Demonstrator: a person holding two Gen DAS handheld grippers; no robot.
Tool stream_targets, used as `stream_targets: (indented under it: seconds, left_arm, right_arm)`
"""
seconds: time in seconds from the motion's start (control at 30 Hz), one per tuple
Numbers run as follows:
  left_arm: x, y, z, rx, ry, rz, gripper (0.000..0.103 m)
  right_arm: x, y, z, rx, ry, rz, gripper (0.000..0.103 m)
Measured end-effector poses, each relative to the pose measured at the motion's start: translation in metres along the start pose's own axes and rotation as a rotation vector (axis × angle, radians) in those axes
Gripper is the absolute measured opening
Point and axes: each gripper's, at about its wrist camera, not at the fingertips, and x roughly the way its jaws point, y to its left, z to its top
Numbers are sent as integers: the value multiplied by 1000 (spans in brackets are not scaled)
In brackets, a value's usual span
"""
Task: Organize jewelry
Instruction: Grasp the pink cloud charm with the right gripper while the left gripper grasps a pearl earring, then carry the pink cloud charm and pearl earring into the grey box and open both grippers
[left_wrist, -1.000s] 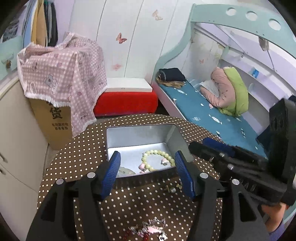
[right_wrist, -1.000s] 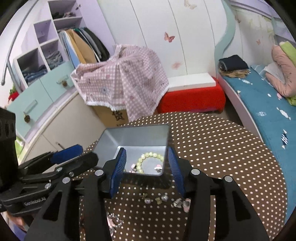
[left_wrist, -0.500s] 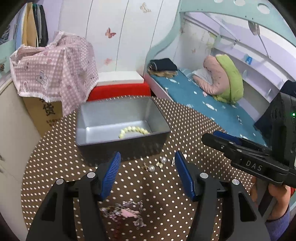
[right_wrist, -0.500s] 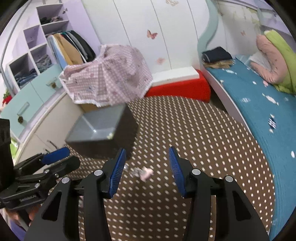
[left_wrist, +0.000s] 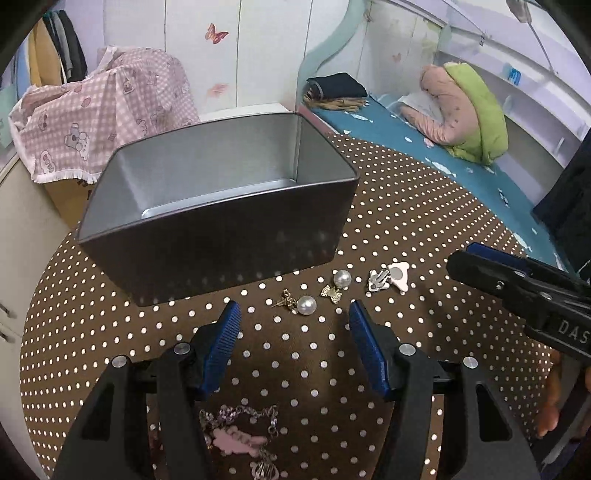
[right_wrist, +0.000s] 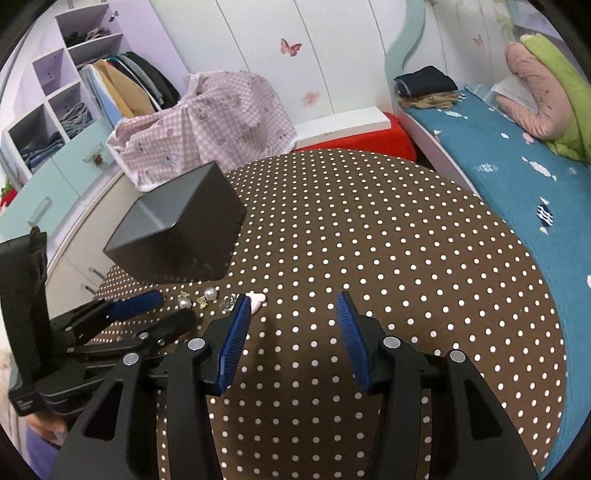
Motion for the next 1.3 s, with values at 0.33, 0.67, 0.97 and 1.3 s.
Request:
stream_targets:
  seconds: [0.33,0.67,0.97,1.3]
  left_arm:
    - [4,-4,3,52,-9,64,21]
    - [-2,3,0,29,-11,15,17]
    - [-16,11,1,0,-32,-15,17]
    - [-32,16,-1,-14,-54,-54,17]
  right_arm:
    - [9,8,3,-25,26,5,48]
    - [31,42,4,-177,75,-74,48]
    - [44,67,5,-286,85,-148,44]
    - [39,71,3,-271,78,-122,24]
